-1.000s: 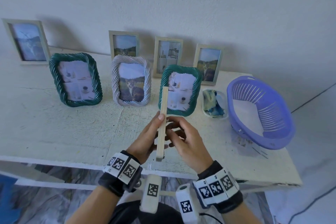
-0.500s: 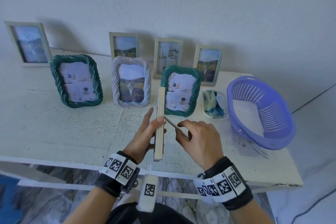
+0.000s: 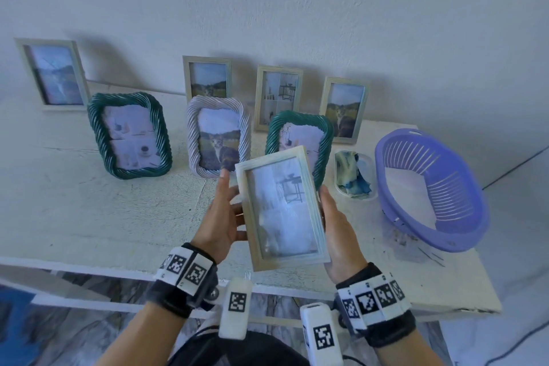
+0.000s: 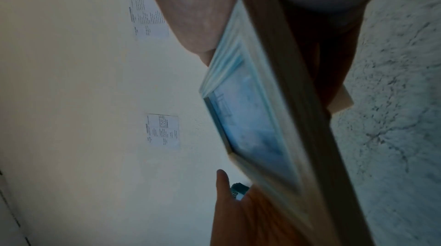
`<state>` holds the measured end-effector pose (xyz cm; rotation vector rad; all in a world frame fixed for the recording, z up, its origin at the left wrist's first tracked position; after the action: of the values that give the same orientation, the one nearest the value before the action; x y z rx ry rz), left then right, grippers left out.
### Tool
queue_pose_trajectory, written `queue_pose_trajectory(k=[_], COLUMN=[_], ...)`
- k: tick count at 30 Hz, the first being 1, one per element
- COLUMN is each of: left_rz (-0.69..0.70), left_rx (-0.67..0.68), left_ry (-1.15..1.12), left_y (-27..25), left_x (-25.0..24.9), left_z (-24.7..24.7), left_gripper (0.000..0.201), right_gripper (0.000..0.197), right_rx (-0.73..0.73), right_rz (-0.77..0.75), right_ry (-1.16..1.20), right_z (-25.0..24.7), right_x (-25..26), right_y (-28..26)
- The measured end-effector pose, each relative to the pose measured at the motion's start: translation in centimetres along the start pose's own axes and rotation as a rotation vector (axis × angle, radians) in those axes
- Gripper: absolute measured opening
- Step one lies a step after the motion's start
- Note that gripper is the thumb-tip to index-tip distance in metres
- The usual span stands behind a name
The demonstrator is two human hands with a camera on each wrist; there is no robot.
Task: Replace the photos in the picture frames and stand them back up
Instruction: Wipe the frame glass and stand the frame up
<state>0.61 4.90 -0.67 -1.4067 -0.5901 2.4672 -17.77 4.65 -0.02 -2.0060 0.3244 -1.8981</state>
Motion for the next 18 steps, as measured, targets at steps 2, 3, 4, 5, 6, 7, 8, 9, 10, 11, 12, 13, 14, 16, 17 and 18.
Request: queue_pose_trajectory(k=[2, 3, 4, 5, 6, 7, 8, 9, 10, 11, 12, 13, 14, 16, 17, 18], left_rz=[-0.11, -0.149, -0.173, -0.188, -0.199, -0.207, -0.21, -0.209, -0.206, -0.2, -0.187, -0.171, -0.156, -0.124, -0.103, -0.079], left_rx=[0.065, 0.107, 0.14, 0.166, 0.188, 0.202, 0.207, 0.204, 0.197, 0.189, 0.18, 0.173, 0.171, 0.178, 0.184, 0.188], left_ry=[0.011, 0.024, 0.035, 0.04, 0.043, 0.045, 0.048, 0.057, 0.07, 0.087, 0.106, 0.129, 0.152, 0.193, 0.209, 0.221], left_y=[0.0, 0.0, 0.0, 0.0, -0.1, -0.1, -0.2, -0.2, 0.0, 0.1, 0.2, 0.3, 0.5, 0.8, 1.0, 1.3], left_x=[0.1, 0.2, 0.1, -0.1, -0.3, -0.5, -0.9, -1.2, -1.6, -2.1, -2.7, -3.4, -4.1, -5.9, -6.8, -7.8], left_z=[-0.1, -0.1, -0.1, -0.2, -0.2, -0.3, -0.4, -0.5, -0.8, -1.1, -1.4, -1.7, -2.1, -2.7, -3.0, -3.3], left_gripper=[0.089, 0.092, 0.094, 0.095, 0.094, 0.094, 0.093, 0.091, 0.09, 0.088, 0.086, 0.084, 0.083, 0.081, 0.08, 0.078], right_gripper=[0.058, 0.057, 0.055, 0.056, 0.058, 0.057, 0.054, 0.052, 0.053, 0.056, 0.061, 0.065, 0.06, 0.03, 0.019, 0.018], right_rx=[0.01, 0.014, 0.021, 0.038, 0.052, 0.068, 0.085, 0.099, 0.112, 0.127, 0.137, 0.138, 0.13, 0.082, 0.058, 0.045], right_rz=[-0.007, -0.01, -0.008, -0.01, -0.004, -0.007, -0.016, -0.027, -0.038, -0.075, -0.13, -0.204, -0.278, -0.413, -0.474, -0.533], right_ry=[-0.06, -0.09, -0.104, -0.113, -0.117, -0.124, -0.114, -0.116, -0.115, -0.121, -0.123, -0.158, -0.208, -0.323, -0.38, -0.429], right_z=[-0.1, -0.1, -0.1, -0.1, 0.1, 0.2, 0.6, 0.8, 1.2, 1.5, 1.7, 1.9, 2.0, 2.2, 2.4, 2.9], right_x=[0.1, 0.2, 0.2, 0.1, 0.3, 0.3, 0.6, 0.7, 1.0, 1.3, 1.7, 2.4, 3.1, 5.0, 6.2, 7.6], right_y=[0.0, -0.1, 0.0, 0.1, 0.0, 0.1, 0.1, 0.3, 0.5, 0.8, 1.2, 1.6, 2.0, 2.5, 2.6, 2.6])
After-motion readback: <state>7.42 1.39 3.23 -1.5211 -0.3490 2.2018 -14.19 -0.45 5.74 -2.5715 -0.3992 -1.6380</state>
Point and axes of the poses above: each hand's wrist, its own y-axis towards the middle knuckle, its own z-axis out of the palm, x = y × z, the point moved 6 cm from there along y, towards the middle knuckle, and after that the axes turned 11 degrees about -y, right-handed, at the moved point
